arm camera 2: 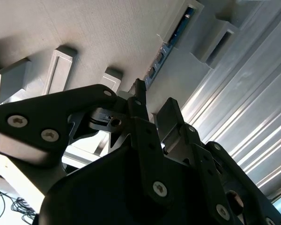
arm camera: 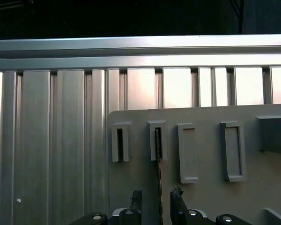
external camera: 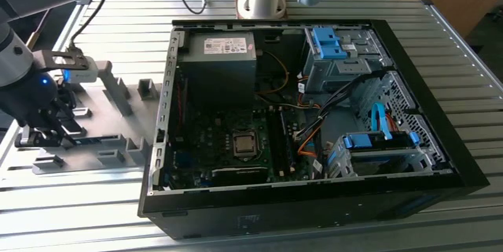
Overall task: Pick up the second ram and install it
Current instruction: 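Pick up the second ram and move it above second insertion slot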
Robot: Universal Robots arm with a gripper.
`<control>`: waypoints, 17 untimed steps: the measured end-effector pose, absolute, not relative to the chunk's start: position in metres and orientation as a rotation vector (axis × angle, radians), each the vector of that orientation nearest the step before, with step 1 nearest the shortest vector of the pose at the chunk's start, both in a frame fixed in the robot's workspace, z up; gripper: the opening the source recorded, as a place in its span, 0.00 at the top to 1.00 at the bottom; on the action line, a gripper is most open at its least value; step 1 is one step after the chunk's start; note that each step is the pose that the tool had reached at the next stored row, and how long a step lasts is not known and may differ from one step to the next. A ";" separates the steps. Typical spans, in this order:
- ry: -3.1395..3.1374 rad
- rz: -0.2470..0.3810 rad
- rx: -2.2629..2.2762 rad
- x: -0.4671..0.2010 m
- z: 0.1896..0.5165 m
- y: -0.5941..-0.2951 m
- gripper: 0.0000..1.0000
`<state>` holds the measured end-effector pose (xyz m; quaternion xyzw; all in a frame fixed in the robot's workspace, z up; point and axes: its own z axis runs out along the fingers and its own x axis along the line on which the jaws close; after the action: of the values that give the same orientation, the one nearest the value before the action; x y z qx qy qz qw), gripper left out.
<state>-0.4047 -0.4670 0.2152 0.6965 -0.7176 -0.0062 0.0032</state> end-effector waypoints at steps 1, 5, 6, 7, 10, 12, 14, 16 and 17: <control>-2.250 -0.019 2.184 -0.405 0.214 -0.467 0.62; -2.250 -0.019 2.183 -0.405 0.212 -0.467 0.62; -2.250 -0.019 2.183 -0.405 0.212 -0.467 0.62; -2.250 -0.019 2.184 -0.405 0.211 -0.467 0.62; -2.248 -0.019 2.185 -0.405 0.207 -0.467 0.62; -2.248 -0.019 2.185 -0.405 0.203 -0.467 0.62; -2.248 -0.019 2.185 -0.405 0.199 -0.467 0.62; -2.248 -0.019 2.185 -0.405 0.197 -0.467 0.62; -2.248 -0.020 2.185 -0.405 0.197 -0.467 0.62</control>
<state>-0.4048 -0.4670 0.1968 0.6970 -0.7170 -0.0062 0.0034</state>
